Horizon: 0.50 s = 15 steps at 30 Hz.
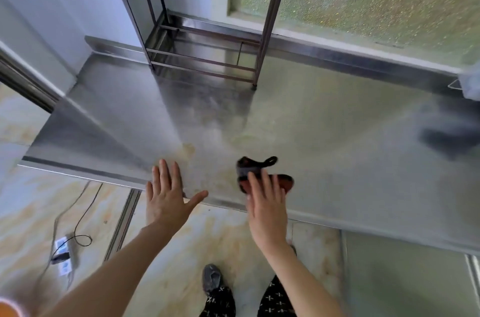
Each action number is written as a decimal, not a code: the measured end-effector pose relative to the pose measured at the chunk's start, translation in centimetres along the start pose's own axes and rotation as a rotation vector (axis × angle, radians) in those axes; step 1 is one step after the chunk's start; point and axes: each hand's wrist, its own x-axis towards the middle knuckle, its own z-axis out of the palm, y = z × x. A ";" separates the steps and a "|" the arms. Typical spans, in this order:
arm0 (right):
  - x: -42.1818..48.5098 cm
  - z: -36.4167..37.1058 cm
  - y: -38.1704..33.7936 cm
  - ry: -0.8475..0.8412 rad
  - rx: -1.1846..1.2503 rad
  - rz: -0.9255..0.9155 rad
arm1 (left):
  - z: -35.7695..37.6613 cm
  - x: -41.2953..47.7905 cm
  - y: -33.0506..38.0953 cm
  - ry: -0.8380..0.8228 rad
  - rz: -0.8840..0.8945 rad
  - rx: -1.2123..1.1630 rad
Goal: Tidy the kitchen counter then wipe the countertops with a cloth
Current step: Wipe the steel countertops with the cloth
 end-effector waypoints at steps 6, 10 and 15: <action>-0.8 0.3 -2.7 0.160 0.055 0.520 | 0.3 0.0 -0.4 0.008 0.019 0.013; 0.5 1.7 -8.3 0.055 0.102 0.235 | 0.6 0.1 -0.5 0.021 0.014 0.006; 2.6 0.9 -4.8 -0.089 0.043 -0.103 | 0.7 0.2 -1.0 0.016 0.034 -0.039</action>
